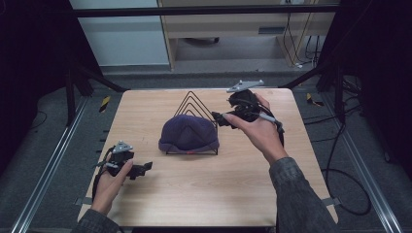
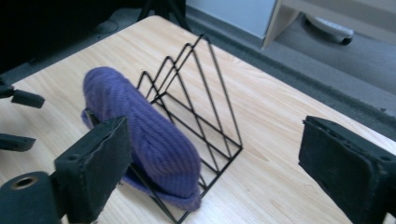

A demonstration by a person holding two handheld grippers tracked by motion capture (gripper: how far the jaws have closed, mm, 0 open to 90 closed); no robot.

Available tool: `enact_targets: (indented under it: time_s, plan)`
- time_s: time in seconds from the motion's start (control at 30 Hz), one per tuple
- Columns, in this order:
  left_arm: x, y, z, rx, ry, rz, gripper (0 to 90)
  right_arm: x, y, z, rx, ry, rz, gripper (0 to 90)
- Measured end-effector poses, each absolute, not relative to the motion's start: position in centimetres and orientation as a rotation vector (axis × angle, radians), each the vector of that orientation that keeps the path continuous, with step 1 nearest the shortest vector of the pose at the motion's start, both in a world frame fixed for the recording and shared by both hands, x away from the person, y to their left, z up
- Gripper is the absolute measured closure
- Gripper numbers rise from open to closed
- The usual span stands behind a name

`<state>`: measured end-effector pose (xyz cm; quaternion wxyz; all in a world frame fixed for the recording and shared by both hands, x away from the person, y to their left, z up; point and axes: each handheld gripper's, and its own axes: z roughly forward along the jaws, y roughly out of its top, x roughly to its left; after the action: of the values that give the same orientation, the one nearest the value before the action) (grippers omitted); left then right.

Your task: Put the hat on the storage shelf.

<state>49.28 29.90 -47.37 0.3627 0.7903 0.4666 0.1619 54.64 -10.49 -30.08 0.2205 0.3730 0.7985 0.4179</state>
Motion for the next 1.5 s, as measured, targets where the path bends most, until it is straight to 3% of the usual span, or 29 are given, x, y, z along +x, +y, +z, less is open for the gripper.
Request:
enact_targets:
  time_s: [0.3, 0.73, 1.5]
  plan:
    - [49.6, 30.7, -48.1, 2.09, 1.239, 0.471, 6.2, 54.7, -14.6, -31.2, 1.155, 2.17, 1.186, 7.3]
    - [49.9, 31.6, -48.4, 2.109, 1.283, 0.508, 6.2, 54.8, -20.3, -37.2, 1.32, 2.105, 1.09, 11.3]
    - [50.4, 31.8, -49.6, 2.17, 1.322, 0.486, 3.4, 52.0, -22.1, -48.5, 1.468, 2.118, 0.984, 11.6]
